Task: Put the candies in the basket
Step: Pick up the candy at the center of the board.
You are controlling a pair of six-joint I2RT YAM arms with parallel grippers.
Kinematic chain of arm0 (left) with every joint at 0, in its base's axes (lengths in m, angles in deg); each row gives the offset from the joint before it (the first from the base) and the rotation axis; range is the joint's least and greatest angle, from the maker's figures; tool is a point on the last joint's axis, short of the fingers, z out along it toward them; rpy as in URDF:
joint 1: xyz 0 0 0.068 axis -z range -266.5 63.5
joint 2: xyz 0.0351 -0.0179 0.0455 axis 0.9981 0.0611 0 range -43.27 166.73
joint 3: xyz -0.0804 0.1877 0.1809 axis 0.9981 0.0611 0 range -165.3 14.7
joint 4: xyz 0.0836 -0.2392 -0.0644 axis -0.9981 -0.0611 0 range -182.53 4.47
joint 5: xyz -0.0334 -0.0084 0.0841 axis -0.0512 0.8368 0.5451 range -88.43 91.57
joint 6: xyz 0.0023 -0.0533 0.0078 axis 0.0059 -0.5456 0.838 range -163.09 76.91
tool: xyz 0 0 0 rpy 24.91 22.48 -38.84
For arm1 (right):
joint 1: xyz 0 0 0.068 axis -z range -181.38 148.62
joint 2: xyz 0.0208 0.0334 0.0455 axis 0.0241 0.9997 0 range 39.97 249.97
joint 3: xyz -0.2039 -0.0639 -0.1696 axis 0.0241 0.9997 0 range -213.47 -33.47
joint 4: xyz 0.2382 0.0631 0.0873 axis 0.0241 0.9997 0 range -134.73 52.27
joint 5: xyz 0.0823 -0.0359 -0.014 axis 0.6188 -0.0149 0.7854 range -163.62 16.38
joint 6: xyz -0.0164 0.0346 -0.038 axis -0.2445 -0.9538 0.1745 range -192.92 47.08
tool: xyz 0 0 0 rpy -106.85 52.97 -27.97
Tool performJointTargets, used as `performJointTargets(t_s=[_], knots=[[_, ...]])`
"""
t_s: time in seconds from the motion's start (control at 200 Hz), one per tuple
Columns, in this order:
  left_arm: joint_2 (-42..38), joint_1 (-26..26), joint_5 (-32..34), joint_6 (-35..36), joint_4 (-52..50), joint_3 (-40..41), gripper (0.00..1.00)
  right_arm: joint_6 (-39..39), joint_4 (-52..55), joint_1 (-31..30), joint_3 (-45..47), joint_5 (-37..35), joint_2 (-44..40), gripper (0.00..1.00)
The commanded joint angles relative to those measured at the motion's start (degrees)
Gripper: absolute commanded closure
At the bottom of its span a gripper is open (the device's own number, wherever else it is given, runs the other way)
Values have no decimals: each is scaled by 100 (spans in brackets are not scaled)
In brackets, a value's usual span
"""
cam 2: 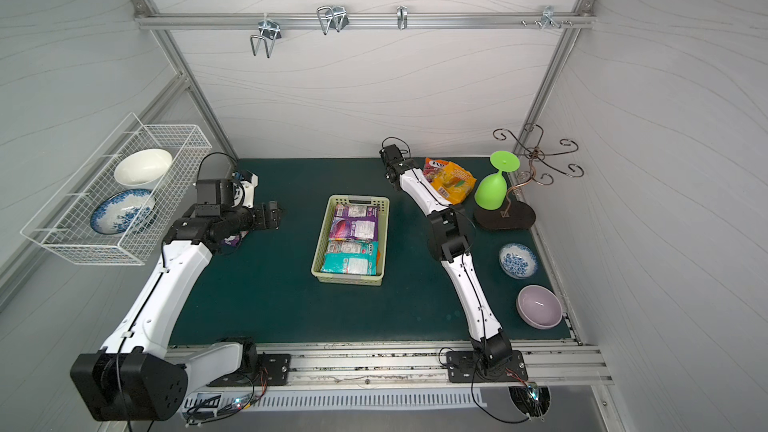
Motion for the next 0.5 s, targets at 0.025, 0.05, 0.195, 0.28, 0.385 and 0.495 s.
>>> performJointTargets(t_s=[0.025, 0.05, 0.195, 0.28, 0.385, 0.495], knots=[[92, -54, -87, 20, 309, 66, 2, 245, -224, 139, -220, -131, 365, 36], [103, -63, -84, 19, 309, 63, 2, 237, -262, 169, -207, -155, 411, 35], [126, -93, -58, 22, 299, 57, 2, 46, -22, 218, -595, -126, 649, 36], [166, -124, -71, 2, 305, 39, 2, 56, 36, 161, -532, -247, 662, 34], [169, -125, -49, 1, 286, 8, 2, -142, 247, 158, -623, -407, 749, 31], [203, -125, -109, -11, 336, 62, 2, -627, 743, 274, -622, -338, 757, 30]])
